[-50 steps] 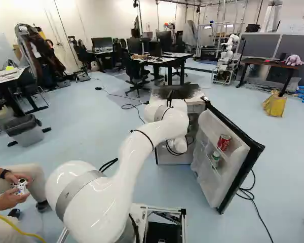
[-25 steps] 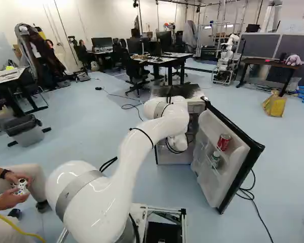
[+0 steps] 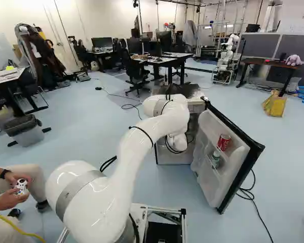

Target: Grab a drink from the fridge

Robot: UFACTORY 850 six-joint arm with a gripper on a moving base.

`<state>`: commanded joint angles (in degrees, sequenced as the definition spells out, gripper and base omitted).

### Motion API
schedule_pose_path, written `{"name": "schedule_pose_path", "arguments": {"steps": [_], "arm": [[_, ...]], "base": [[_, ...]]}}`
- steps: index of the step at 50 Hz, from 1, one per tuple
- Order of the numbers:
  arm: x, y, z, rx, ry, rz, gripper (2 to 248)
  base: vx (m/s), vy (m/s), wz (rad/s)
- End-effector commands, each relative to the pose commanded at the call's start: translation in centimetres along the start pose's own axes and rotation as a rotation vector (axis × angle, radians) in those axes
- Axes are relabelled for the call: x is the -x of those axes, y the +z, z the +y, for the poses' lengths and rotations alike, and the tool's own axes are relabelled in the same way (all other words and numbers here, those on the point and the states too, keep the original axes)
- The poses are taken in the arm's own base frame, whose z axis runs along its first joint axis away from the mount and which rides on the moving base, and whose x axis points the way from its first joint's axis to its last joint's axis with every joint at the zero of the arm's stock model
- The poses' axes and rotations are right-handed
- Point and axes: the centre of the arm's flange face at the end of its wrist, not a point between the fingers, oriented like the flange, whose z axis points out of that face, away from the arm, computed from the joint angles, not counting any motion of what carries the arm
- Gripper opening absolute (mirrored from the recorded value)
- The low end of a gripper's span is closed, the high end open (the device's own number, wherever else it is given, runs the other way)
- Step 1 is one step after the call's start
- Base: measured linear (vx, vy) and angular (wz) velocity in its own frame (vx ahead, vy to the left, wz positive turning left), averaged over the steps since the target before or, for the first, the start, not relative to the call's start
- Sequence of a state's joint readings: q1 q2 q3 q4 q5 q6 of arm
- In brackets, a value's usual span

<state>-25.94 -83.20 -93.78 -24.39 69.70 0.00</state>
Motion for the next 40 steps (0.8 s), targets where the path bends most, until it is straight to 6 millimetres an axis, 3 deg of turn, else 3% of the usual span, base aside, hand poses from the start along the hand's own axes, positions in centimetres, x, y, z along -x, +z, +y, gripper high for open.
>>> {"name": "schedule_pose_path", "arguments": {"steps": [40], "arm": [[-1.6,-7.7,-2.4,-0.012,0.059,-0.134,89]], "base": [[0.000,0.000,0.000]]}}
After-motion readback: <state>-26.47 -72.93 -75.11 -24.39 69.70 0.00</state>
